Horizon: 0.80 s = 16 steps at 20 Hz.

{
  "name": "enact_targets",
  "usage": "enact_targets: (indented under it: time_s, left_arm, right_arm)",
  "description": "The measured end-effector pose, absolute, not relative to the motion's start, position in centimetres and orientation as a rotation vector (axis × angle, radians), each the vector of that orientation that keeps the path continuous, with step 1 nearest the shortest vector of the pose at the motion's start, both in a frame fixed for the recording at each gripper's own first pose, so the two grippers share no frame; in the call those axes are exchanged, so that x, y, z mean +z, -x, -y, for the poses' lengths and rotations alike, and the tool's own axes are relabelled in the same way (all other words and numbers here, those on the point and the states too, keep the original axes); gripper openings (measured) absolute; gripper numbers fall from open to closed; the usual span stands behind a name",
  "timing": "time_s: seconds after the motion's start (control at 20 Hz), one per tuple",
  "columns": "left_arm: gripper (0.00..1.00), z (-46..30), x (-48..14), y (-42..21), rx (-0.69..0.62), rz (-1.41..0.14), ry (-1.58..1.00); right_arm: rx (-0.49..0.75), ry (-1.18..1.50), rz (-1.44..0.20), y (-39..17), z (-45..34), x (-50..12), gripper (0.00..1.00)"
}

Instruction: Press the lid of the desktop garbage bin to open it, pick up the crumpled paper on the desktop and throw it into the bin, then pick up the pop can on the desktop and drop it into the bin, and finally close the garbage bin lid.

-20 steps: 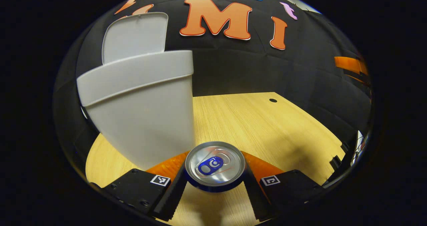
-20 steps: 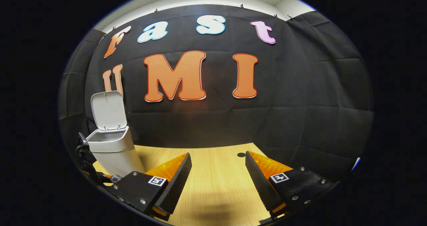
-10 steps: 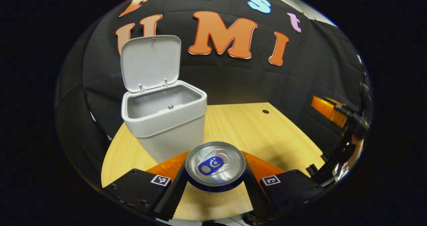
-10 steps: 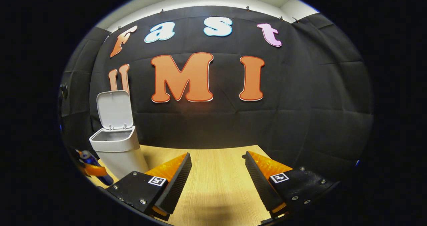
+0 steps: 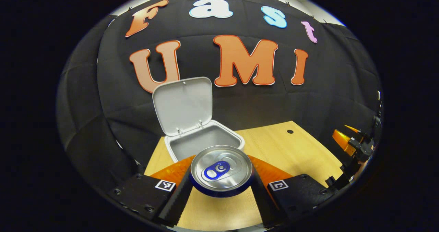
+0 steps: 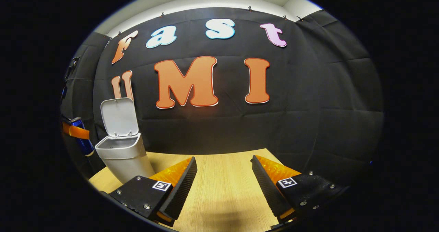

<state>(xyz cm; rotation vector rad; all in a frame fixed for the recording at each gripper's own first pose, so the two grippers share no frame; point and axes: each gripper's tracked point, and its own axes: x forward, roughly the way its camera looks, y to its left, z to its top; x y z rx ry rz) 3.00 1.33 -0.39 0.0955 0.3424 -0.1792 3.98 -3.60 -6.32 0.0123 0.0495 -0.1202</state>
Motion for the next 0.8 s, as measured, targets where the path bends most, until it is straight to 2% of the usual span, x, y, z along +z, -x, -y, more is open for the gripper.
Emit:
enact_targets:
  time_s: [0.2,0.4,0.5,0.55,0.65,0.7,0.8]
  left_arm:
    - [0.83,-2.2,4.1,-5.0,-0.146,-0.253,-0.117]
    - [0.82,-3.7,5.2,-8.8,-0.101,-0.229,-0.100]
    - [0.82,-4.5,4.8,-11.3,-0.079,-0.228,-0.109]
    - [0.82,-4.9,4.1,-12.3,-0.064,-0.247,-0.111]
    - [0.82,-4.6,2.6,-14.1,-0.074,-0.283,-0.083]
    - [0.82,-4.4,1.8,-14.5,-0.081,-0.308,-0.069]
    - [0.82,-3.7,0.1,-15.5,-0.097,-0.341,-0.020]
  right_arm:
    - [-0.139,-0.022,-0.035,-4.2,4.7,-5.7,0.97]
    - [-0.162,-0.020,-0.019,-4.1,6.1,-5.0,0.97]
    - [-0.179,-0.026,-0.017,-2.7,7.1,-4.4,1.00]
    - [-0.185,-0.031,-0.015,-2.6,7.4,-4.3,0.97]
    - [-0.206,-0.038,-0.015,-2.5,8.3,-4.3,1.00]
    - [-0.216,-0.039,-0.015,-2.4,8.7,-4.3,0.97]
    - [-0.233,-0.044,-0.016,-2.2,9.3,-4.3,0.97]
